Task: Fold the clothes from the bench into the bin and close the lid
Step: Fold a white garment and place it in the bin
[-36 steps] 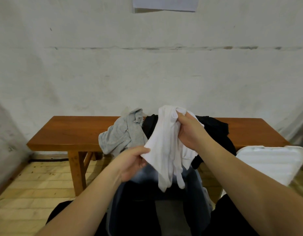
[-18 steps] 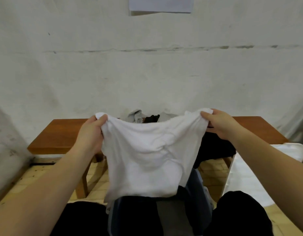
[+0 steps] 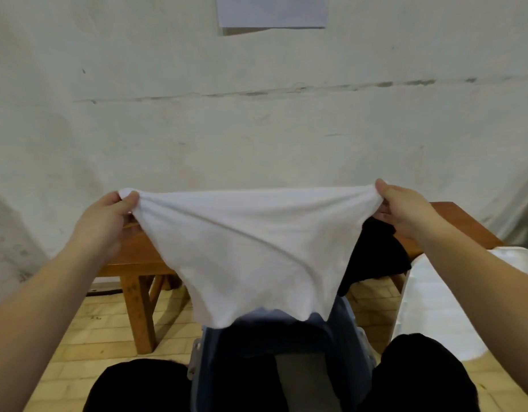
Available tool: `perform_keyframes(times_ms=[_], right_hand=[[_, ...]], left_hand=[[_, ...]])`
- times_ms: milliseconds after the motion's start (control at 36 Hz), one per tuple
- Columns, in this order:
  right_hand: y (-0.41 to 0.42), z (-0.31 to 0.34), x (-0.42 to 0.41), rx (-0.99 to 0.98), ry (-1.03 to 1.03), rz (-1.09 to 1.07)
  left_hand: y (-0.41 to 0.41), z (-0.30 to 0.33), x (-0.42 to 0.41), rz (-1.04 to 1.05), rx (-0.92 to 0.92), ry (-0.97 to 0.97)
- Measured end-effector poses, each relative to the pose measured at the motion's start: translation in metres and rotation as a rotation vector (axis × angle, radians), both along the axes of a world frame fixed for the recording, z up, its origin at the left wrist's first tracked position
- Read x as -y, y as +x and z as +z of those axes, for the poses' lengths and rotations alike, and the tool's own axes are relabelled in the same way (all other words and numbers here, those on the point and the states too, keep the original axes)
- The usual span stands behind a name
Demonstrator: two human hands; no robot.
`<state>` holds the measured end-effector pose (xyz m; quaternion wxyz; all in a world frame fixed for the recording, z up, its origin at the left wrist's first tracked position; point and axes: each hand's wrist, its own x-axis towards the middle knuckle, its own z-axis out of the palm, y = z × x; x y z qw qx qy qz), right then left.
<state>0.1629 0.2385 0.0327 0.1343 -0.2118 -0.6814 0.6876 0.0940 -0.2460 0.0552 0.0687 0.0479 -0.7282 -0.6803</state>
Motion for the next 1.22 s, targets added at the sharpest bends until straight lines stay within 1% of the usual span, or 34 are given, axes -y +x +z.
perform_keyframes(times_ms=[56,111,194,306,417,500,556,611,694,750,806,833,861,917,944,1000,1056,1111,1167,1194,1222], right_hand=[[0.0,-0.005,-0.001,0.025,-0.032,-0.022],[0.002,-0.013,0.001,0.098,-0.037,-0.014],[0.005,-0.015,0.01,0.168,0.007,0.048],[-0.001,-0.013,0.013,0.201,0.068,0.027],[-0.008,-0.019,0.009,0.233,-0.033,0.002],[-0.008,-0.02,0.005,0.207,-0.178,0.059],[-0.008,-0.021,0.002,0.211,-0.235,0.101],[-0.008,-0.022,-0.001,0.223,-0.236,0.132],[-0.008,-0.022,0.0,0.194,-0.202,0.175],[-0.007,-0.02,0.003,0.158,-0.119,0.205],[-0.005,-0.018,0.007,0.15,0.025,0.255],[-0.003,-0.017,0.009,0.161,0.136,0.276],[-0.001,-0.016,0.011,0.184,0.3,0.288],[0.001,-0.013,0.012,0.226,0.692,0.279],[0.001,-0.012,0.011,0.225,0.839,0.266],[0.0,-0.01,0.01,0.205,0.984,0.254],[-0.003,-0.008,0.006,0.207,1.073,0.247],[-0.002,-0.004,0.002,0.2,1.081,0.235],[0.001,0.001,-0.001,0.17,1.012,0.212],[0.002,0.001,-0.003,0.148,0.943,0.198],[0.002,0.001,-0.005,0.118,0.824,0.185]], left_hand=[[0.003,0.0,0.003,-0.011,0.011,-0.01],[0.003,-0.004,0.002,-0.041,0.033,-0.054],[0.003,-0.007,-0.002,-0.042,0.039,-0.11],[-0.002,-0.012,0.0,-0.012,0.056,-0.15],[-0.007,-0.015,0.006,0.037,0.049,-0.182],[-0.002,-0.016,0.006,0.033,0.031,-0.255],[-0.001,-0.017,0.004,0.013,0.046,-0.238],[0.0,-0.015,0.002,-0.014,0.071,-0.224],[-0.001,-0.018,0.002,-0.059,0.103,-0.257],[-0.001,-0.019,0.003,-0.089,0.109,-0.275],[-0.002,-0.02,0.003,-0.129,0.088,-0.363],[-0.001,-0.021,0.002,-0.138,0.069,-0.448],[0.0,-0.021,0.001,-0.135,0.04,-0.537],[0.001,-0.021,-0.003,-0.104,-0.008,-0.654],[0.001,-0.021,-0.005,-0.079,-0.033,-0.711],[0.002,-0.021,-0.006,-0.041,-0.092,-0.841],[0.001,-0.021,-0.002,-0.026,-0.136,-0.902],[0.001,-0.019,0.002,-0.019,-0.146,-0.914],[-0.001,-0.016,0.004,0.0,-0.151,-0.917],[-0.001,-0.013,0.005,0.007,-0.156,-0.916],[-0.003,-0.01,0.006,0.002,-0.155,-0.894]])
